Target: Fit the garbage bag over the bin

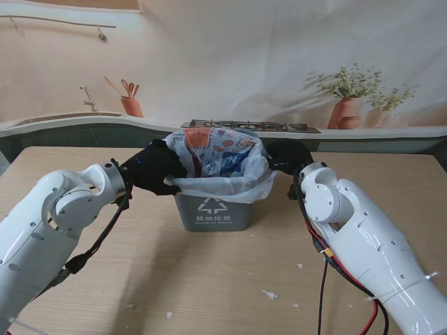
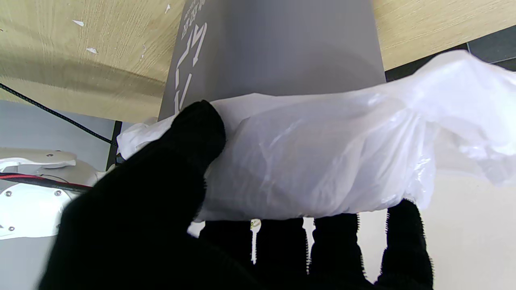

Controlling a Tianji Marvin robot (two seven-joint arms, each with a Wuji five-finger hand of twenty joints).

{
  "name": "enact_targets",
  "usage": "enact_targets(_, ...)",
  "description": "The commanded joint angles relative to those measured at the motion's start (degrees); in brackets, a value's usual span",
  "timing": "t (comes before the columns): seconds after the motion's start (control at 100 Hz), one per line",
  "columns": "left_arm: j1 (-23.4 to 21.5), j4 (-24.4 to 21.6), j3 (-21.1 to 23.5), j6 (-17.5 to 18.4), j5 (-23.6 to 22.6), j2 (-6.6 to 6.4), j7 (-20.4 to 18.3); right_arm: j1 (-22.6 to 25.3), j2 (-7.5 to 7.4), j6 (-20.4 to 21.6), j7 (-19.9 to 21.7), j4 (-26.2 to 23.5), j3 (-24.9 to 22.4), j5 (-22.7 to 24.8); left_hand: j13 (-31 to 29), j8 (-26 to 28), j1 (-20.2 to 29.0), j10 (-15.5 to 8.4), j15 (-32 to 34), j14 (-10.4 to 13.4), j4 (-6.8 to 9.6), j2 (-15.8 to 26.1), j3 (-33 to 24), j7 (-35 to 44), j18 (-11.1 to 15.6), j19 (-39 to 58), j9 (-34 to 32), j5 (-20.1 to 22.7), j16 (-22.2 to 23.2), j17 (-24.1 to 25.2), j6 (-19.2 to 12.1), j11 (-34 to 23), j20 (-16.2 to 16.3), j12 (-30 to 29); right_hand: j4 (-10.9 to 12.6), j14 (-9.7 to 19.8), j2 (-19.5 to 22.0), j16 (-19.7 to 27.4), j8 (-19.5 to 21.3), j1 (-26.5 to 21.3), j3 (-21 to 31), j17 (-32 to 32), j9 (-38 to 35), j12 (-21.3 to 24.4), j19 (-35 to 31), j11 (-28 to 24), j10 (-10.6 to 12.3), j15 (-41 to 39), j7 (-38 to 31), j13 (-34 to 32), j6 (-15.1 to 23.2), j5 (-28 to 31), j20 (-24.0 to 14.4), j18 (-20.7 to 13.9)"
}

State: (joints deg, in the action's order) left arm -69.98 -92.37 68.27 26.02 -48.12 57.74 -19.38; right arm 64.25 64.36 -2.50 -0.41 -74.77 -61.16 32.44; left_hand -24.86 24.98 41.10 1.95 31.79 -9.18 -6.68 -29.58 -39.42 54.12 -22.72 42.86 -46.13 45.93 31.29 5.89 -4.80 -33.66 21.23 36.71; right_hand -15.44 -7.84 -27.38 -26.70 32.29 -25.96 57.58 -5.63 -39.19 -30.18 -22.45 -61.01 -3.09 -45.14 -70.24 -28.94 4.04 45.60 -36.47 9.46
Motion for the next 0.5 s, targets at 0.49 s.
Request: enact_targets(0.49, -0.74, 0.72, -0.13, -0.26, -0.23, 0.19, -0.76, 1.40, 1.28, 1.13, 0.07, 2.02, -1.22, -5.96, -3.97, 0.53, 1.59, -1.51, 2.12, 1.18, -1.85, -0.28, -1.82, 2.46, 1.59, 1.93, -1.04, 2.37, 0.96, -0.35, -0.07, 0.10, 0.72, 0.93, 7.98, 2.51, 10.23, 3.03, -6.92, 15.45, -5.88, 7.28, 20.10, 5.50, 2.53, 8.96, 0.65, 7.46, 23.47, 11.27, -5.00, -22.79, -0.95, -3.17)
